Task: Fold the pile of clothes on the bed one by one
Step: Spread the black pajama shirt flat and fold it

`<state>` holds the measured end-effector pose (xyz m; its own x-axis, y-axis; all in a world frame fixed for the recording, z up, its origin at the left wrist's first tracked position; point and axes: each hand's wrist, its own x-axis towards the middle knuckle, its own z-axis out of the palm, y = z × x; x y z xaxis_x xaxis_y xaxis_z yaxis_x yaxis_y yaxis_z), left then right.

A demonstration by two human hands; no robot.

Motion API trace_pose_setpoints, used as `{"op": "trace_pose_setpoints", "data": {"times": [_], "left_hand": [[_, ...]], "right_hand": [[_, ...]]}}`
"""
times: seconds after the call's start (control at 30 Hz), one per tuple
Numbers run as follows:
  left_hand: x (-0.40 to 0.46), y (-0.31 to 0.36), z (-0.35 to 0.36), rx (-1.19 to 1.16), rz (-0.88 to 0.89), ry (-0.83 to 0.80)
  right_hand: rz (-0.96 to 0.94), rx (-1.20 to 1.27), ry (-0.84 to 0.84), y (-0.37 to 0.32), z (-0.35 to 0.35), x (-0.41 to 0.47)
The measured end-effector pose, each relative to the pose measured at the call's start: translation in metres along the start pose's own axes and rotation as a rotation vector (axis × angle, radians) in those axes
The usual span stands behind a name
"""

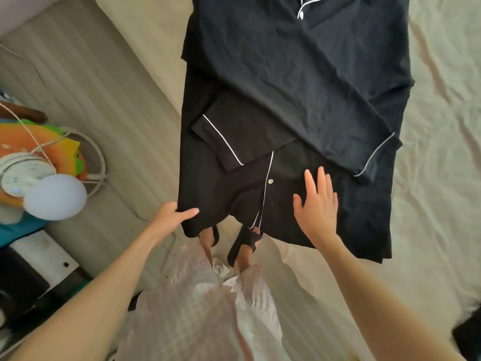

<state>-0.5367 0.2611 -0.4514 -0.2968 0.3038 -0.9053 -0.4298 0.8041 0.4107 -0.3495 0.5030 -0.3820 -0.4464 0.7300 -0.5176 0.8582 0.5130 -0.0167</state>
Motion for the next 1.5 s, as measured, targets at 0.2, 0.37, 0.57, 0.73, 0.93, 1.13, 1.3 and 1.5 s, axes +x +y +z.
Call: {"op": "trace_pose_setpoints", "data": {"times": [0.2, 0.37, 0.57, 0.73, 0.93, 1.13, 1.3, 1.5], "left_hand": [[-0.028, -0.026, 0.015, -0.179, -0.035, 0.088], [-0.058, -0.028, 0.028, -0.297, -0.113, 0.158], [-0.088, -0.01, 0.042, -0.317, -0.147, 0.263], [-0.116, -0.005, 0.056, -0.412, -0.158, 0.228], [-0.154, 0.007, 0.072, -0.552, -0.135, 0.188], [-0.183, 0.018, 0.063, -0.624, -0.076, 0.249], [-0.187, 0.02, 0.063, -0.607, -0.05, 0.327], [-0.184, 0.018, 0.08, -0.601, -0.046, 0.35]], "right_hand": [[0.039, 0.076, 0.064, 0.046, 0.019, -0.032], [0.254, 0.205, 0.166, 0.099, 0.014, -0.05], [0.524, 0.454, 0.03, 0.181, -0.002, -0.037], [0.688, 0.972, -0.097, 0.205, -0.004, -0.035], [0.799, 1.455, -0.224, 0.223, -0.011, -0.055], [0.778, 1.869, -0.247, 0.24, -0.029, -0.075], [0.855, 1.736, -0.194, 0.246, -0.032, -0.076], [0.978, 1.941, -0.232, 0.231, -0.027, -0.075]]}}
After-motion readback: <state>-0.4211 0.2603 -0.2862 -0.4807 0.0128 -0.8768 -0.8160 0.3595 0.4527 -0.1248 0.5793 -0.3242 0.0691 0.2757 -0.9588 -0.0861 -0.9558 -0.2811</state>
